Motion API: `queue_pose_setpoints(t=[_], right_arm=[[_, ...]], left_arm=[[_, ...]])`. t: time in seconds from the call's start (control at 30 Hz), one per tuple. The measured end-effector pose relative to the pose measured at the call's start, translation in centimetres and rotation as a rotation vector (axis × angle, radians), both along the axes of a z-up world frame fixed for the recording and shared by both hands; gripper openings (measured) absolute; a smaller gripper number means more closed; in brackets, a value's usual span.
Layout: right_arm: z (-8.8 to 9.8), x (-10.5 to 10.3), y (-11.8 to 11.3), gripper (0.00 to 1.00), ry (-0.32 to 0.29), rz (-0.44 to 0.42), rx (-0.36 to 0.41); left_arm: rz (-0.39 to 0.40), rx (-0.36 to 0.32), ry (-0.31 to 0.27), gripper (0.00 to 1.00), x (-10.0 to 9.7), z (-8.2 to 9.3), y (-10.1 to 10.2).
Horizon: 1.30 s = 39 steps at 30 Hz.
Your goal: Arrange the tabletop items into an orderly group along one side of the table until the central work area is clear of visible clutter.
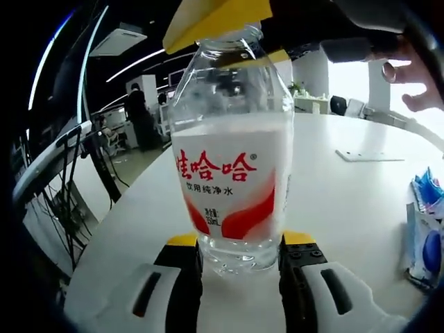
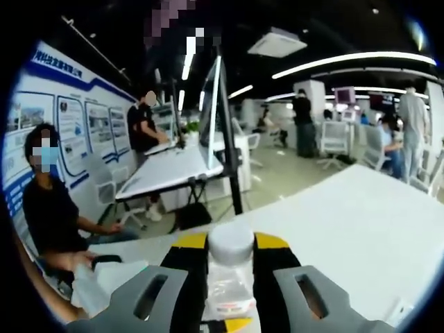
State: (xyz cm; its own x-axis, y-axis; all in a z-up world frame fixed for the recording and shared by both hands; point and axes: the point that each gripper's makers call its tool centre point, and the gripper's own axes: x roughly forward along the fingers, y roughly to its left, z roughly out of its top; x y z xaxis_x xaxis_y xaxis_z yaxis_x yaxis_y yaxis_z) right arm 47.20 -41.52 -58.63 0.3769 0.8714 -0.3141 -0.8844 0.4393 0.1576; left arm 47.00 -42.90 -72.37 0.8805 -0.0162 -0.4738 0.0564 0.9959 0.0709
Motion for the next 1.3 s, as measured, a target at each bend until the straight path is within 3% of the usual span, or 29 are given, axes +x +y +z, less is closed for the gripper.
queue_pose_setpoints(t=[0.43, 0.6, 0.7, 0.73, 0.93, 1.3], right_arm=[[0.0, -0.2, -0.1, 0.2, 0.022, -0.003, 0.009], [0.1, -1.2, 0.3, 0.2, -0.055, 0.061, -0.033], [0.0, -1.7, 0.7, 0.2, -0.081, 0.084, -0.056], [0.0, -1.6, 0.6, 0.19, -0.091, 0.08, -0.066], [0.0, -1.5, 0.4, 0.2, -0.085, 0.081, -0.067], [0.2, -1.1, 0.2, 0.2, -0.061, 0.063, -0.062]], left_arm=[[0.002, 0.005, -0.003, 0.41, -0.3, 0.0, -0.3], [0.007, 0.006, 0.013, 0.42, -0.6, -0.1, -0.2], [-0.018, 0.034, -0.035, 0.44, -0.2, 1.0, -0.7], [-0.013, 0.026, -0.015, 0.45, -0.4, 0.8, -0.7], [-0.003, 0.024, -0.052, 0.43, 0.0, 2.0, -0.3], [-0.013, 0.006, -0.069, 0.39, -0.5, 2.7, -0.5]])
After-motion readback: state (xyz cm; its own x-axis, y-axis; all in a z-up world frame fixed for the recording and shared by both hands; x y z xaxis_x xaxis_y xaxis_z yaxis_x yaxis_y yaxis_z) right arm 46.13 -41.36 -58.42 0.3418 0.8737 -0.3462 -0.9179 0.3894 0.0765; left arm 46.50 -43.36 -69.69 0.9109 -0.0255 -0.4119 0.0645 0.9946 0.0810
